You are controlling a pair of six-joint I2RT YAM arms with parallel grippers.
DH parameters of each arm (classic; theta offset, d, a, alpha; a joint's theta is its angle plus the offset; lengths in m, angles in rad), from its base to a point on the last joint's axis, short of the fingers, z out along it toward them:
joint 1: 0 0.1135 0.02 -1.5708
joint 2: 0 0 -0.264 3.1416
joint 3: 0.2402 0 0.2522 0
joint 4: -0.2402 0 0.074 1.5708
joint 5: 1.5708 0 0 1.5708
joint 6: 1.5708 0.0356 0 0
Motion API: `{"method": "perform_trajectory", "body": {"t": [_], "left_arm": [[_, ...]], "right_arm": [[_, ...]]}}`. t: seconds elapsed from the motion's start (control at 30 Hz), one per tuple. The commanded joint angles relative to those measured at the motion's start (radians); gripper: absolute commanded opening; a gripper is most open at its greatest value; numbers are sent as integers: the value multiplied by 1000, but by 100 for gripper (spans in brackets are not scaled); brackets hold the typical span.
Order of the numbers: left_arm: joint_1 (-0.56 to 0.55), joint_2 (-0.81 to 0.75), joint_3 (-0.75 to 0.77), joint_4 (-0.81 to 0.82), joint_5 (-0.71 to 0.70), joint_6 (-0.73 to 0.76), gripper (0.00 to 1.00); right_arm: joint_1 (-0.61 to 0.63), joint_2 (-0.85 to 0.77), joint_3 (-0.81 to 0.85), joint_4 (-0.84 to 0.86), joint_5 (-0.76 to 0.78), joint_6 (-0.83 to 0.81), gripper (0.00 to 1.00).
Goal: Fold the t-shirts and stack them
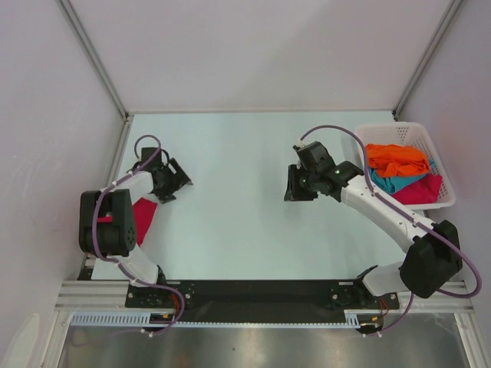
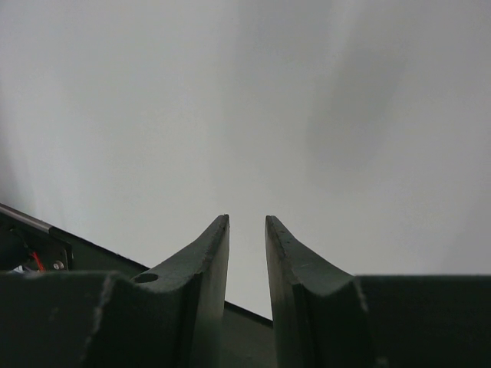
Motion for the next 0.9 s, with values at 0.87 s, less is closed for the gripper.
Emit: {"method": "perform_trajectory", "body": {"t": [0.87], "left_arm": [[270, -182, -84, -255, -230, 11, 86]], "right_arm": [[-78, -109, -130, 95, -69, -56, 31]]}}
